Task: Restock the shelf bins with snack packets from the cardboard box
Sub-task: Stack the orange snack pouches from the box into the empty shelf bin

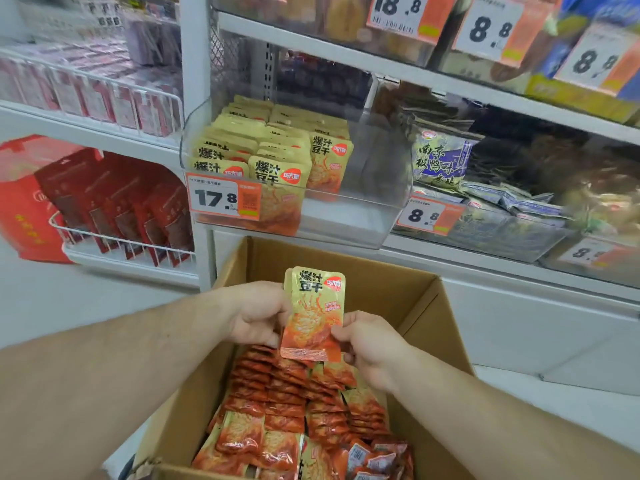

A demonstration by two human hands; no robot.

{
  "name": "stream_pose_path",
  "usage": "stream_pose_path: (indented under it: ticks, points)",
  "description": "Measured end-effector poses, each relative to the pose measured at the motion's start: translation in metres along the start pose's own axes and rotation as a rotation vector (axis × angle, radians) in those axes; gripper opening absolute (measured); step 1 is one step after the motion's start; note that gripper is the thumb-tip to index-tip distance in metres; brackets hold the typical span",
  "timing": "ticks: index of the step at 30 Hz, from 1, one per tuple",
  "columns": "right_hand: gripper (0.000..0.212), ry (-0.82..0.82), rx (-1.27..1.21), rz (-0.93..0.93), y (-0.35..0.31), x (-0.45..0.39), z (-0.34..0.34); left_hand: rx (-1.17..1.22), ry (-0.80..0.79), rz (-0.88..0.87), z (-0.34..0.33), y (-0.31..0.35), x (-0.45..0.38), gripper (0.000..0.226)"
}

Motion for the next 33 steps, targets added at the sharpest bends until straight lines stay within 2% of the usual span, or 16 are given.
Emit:
stream_pose_path:
  ticks: [2, 5, 9, 12, 16, 19, 24, 26, 28, 30, 32, 33]
  points:
    - [0.016, 0.022, 0.022, 0.031, -0.008, 0.007, -0.002, -0.023, -0.030, -0.034, -0.007, 0.005, 0.007, 0.056]
    - [0.016, 0.035, 0.014, 0.077, -0.023, 0.018, -0.006, -0.033, -0.009, -0.086, -0.013, 0.013, 0.019, 0.033]
    - [0.011, 0.076, 0.060, 0.162, -0.049, 0.030, -0.003, -0.086, 0.094, -0.188, -0.011, 0.028, 0.028, 0.029]
    - [0.027, 0.083, 0.118, 0.286, -0.083, 0.037, 0.005, -0.158, 0.122, -0.291, -0.010, 0.047, 0.037, 0.033]
    - [0.046, -0.016, 0.182, 0.408, -0.124, 0.045, 0.004, -0.169, 0.101, -0.378, -0.013, 0.073, 0.050, 0.036]
    - [0.032, -0.093, 0.290, 0.462, -0.145, 0.044, 0.002, -0.197, 0.059, -0.437, -0.015, 0.087, 0.057, 0.038]
    - [0.021, -0.143, 0.249, 0.429, -0.169, 0.042, 0.002, -0.194, 0.016, -0.528, -0.014, 0.106, 0.065, 0.038]
    - [0.016, -0.133, 0.228, 0.436, -0.180, 0.039, 0.003, -0.168, 0.044, -0.580, -0.012, 0.115, 0.067, 0.037]
    - [0.016, -0.043, 0.159, 0.496, -0.200, 0.036, 0.010, -0.202, 0.207, -0.682, -0.001, 0.127, 0.070, 0.035]
    - [0.016, 0.116, 0.077, 0.583, -0.228, 0.032, 0.026, -0.341, 0.490, -0.817, 0.017, 0.139, 0.076, 0.025]
    - [0.019, 0.240, 0.033, 0.658, -0.255, 0.021, 0.039, -0.644, 0.801, -0.911, 0.028, 0.145, 0.080, 0.022]
    - [0.021, 0.272, 0.041, 0.676, -0.264, 0.012, 0.041, -0.825, 0.924, -0.938, 0.029, 0.146, 0.080, 0.028]
Point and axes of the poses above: each hand's wrist, its own x-axis away from the middle knuckle, its own z-axis out of the back of the hand, y = z × x, the point moved 7 cm from there along -x, towards the middle knuckle, and after that the axes turned 6 degrees about z, right-handed, at the moved point
